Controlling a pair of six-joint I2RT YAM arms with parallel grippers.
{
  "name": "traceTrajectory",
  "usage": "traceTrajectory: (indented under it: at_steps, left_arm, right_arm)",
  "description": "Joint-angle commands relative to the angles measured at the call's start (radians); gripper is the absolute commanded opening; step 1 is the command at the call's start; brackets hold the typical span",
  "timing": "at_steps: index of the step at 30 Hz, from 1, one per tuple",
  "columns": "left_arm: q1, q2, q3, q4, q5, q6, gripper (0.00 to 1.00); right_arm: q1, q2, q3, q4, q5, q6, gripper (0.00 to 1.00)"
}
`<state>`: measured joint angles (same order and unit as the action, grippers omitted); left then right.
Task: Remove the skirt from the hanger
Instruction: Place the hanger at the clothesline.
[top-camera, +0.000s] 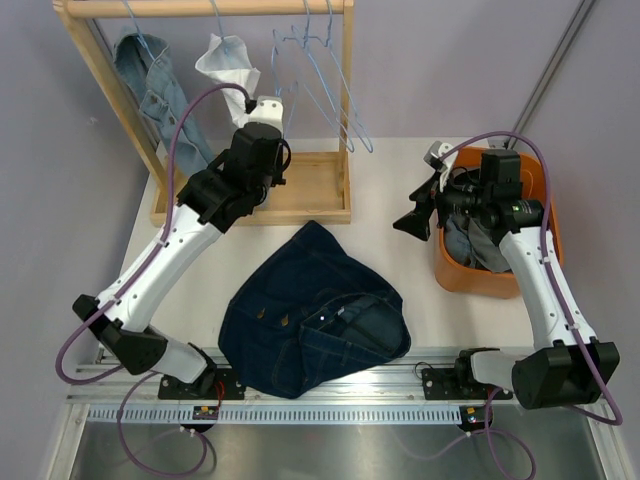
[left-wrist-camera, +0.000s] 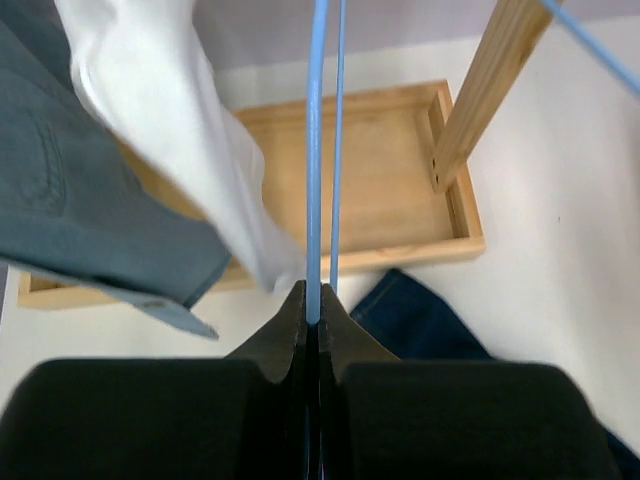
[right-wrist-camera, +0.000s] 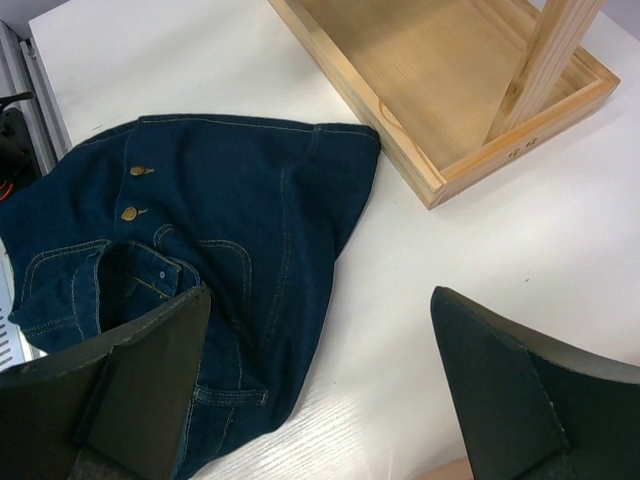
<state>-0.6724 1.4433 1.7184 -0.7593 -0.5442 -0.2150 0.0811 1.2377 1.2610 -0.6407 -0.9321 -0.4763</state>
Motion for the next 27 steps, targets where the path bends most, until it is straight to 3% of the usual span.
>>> traceTrajectory:
  at_steps: [1, 9, 20, 22, 27]
  left_arm:
    - [0.031, 0.051, 0.121, 0.098, -0.069, 0.026, 0.0]
    - [0.088, 0.155, 0.297, 0.118, -0.046, 0.005, 0.0]
    - [0.102, 0.239, 0.382, 0.183, -0.034, 0.037, 0.0]
    - [0.099, 0.223, 0.368, 0.181, -0.016, 0.017, 0.0]
    - [0.074, 0.106, 0.149, 0.265, -0.011, -0.001, 0.0]
  right_arm:
    - [-0.009, -0.043, -0.014, 0.042, 0.009, 0.019, 0.99]
    - [-0.02, -0.067, -0.043, 0.049, 0.007, 0.016, 1.0]
    - [-0.021, -0.08, -0.061, 0.056, 0.001, 0.019, 0.99]
    - [-0.021, -0.084, -0.063, 0.056, 0.004, 0.016, 1.0]
    - [-0.021, -0.087, -0.071, 0.055, 0.012, 0.01, 1.0]
